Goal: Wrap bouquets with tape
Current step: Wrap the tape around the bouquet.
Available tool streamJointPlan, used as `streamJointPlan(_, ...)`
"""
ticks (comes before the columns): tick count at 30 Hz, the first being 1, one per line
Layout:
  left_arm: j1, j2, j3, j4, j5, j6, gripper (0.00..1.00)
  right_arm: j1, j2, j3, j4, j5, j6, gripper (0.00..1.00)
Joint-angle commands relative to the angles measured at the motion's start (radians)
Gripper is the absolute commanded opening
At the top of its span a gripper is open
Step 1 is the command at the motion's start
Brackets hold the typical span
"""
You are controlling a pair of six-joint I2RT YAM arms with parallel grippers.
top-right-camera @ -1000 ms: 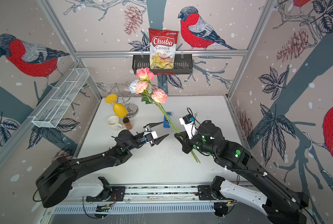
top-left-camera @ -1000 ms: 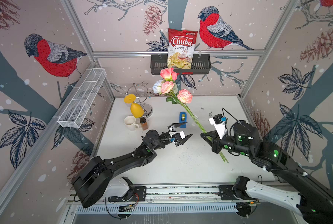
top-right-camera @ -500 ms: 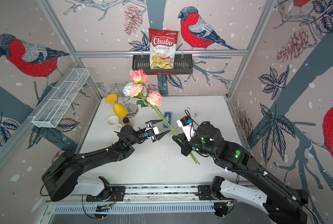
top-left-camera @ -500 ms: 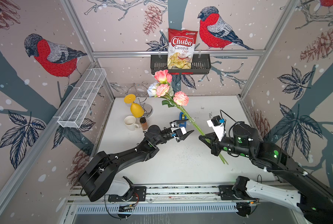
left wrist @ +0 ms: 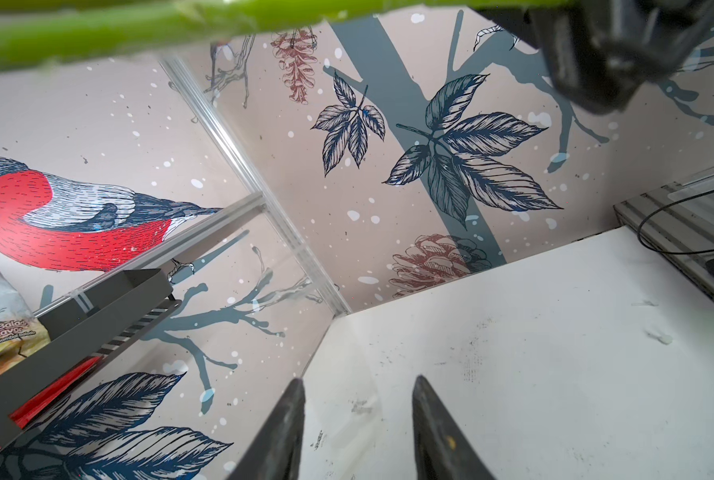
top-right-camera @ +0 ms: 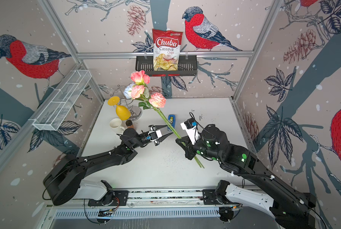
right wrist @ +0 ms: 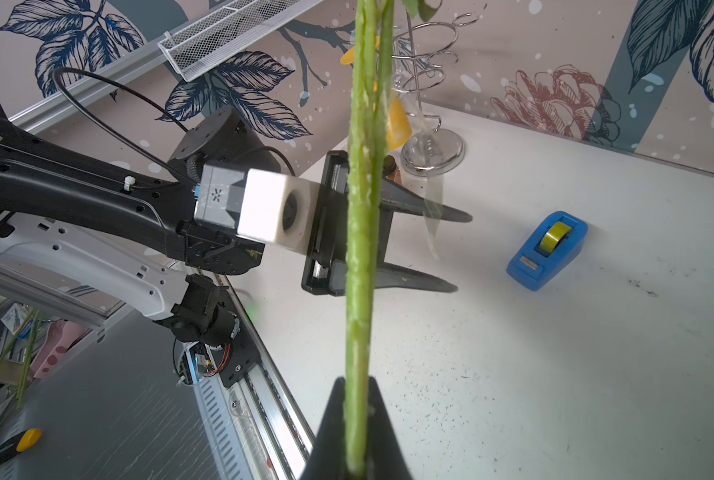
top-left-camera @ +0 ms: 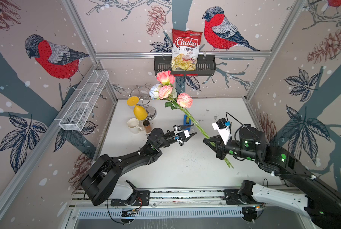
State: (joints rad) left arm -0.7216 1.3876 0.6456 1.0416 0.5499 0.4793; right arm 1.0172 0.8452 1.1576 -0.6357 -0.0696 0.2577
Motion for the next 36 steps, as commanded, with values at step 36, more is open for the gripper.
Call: streamJointPlan(36, 0.017, -0.175, -0.139, -0.079, 0.037, 0.012, 0.00, -0.066, 0.064, -0.099, 0.099, 0.368, 0.042, 0.00)
